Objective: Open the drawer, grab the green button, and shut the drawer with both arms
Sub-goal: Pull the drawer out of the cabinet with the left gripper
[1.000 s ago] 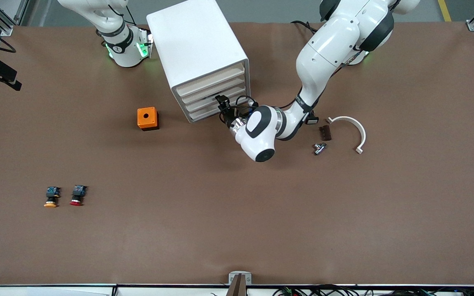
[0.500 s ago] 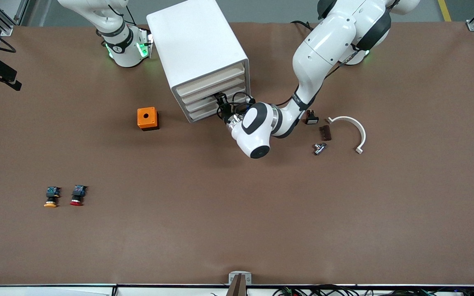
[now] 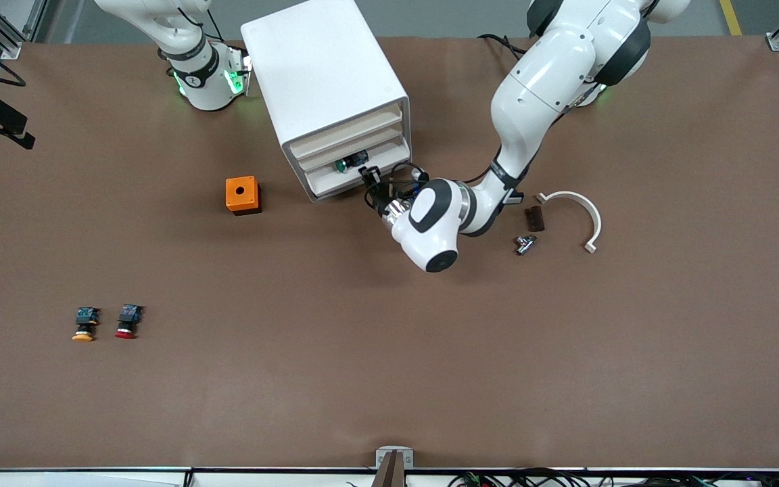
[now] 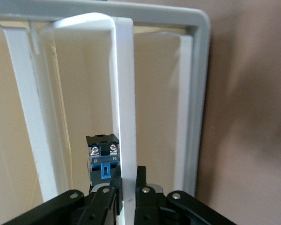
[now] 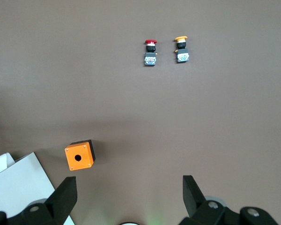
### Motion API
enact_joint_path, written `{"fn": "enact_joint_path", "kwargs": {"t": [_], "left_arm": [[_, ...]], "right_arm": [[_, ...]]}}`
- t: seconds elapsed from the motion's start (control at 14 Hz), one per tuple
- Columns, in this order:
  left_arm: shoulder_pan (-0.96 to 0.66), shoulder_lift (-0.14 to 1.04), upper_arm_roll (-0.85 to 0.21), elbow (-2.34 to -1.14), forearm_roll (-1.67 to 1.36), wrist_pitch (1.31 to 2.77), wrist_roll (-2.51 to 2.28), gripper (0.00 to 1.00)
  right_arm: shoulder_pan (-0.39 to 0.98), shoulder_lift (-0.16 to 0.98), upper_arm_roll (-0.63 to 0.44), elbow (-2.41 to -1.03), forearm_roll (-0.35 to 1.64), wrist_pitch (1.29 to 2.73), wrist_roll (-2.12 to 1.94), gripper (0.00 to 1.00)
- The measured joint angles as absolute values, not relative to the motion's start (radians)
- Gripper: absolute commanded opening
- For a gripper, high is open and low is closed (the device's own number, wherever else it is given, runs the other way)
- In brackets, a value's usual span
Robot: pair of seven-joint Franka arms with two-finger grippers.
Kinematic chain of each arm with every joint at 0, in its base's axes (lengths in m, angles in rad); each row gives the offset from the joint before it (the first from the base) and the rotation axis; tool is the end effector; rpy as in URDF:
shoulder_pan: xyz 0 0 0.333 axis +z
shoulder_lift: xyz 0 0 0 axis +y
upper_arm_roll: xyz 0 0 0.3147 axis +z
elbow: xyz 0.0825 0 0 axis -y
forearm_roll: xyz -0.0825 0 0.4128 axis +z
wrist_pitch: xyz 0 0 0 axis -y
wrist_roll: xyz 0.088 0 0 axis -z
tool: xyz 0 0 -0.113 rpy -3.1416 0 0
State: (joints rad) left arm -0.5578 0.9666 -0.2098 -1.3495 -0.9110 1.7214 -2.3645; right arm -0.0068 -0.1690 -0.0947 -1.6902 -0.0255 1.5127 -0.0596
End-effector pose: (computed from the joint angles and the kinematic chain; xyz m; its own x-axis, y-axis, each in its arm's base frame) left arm 0.4760 -0.5295 0.1335 -0.5159 0.8554 -0.0464 0.3718 0.1748 -0.9117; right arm 0.5204 -0.0603 0.6458 0.9991 -0.0419 -0.0098 -0.0418 -0.9991 0.0090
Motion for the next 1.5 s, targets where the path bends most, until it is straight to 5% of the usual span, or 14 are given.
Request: {"fn": "enact_joint_path", "kwargs": {"t": [0.36,0.57,0.64,0.79,0.86,1.5], "left_arm": [[-0.531,0.966,-0.127,-1.288,-0.894,1.708,-2.264,0.03],[-0.520,0.966,-0.109,-1.271,-0.894,1.707,-2.226,0.15],[-0.517,0.966,-0.108,-1.268,-0.894,1.707,-2.218,0.32],[-0.514,0.966,-0.104,-1.266,-0.894,1.708,-2.193,0.90],[-0.507,0.966,-0.098,-1.263,-0.893,1.709,-2.171,0.99],[-0.340,0.891,-0.090,-1.242,-0.892,1.702,-2.141,0.99]], "right_arm": [[-0.007,-0.169,-0.098,-1.684,-0.026,1.514,-0.060,1.00],[-0.011,-0.160,-0.105,-1.673,-0.028,1.496,-0.059,1.00],[-0.015,-0.152,-0.106,-1.669,-0.029,1.493,-0.059,1.00],[-0.017,-0.117,-0.108,-1.667,-0.029,1.490,-0.059,1.00],[-0.017,-0.090,-0.108,-1.666,-0.029,1.492,-0.059,1.00],[-0.022,0.139,-0.103,-1.612,-0.032,1.531,0.050,1.00]]}}
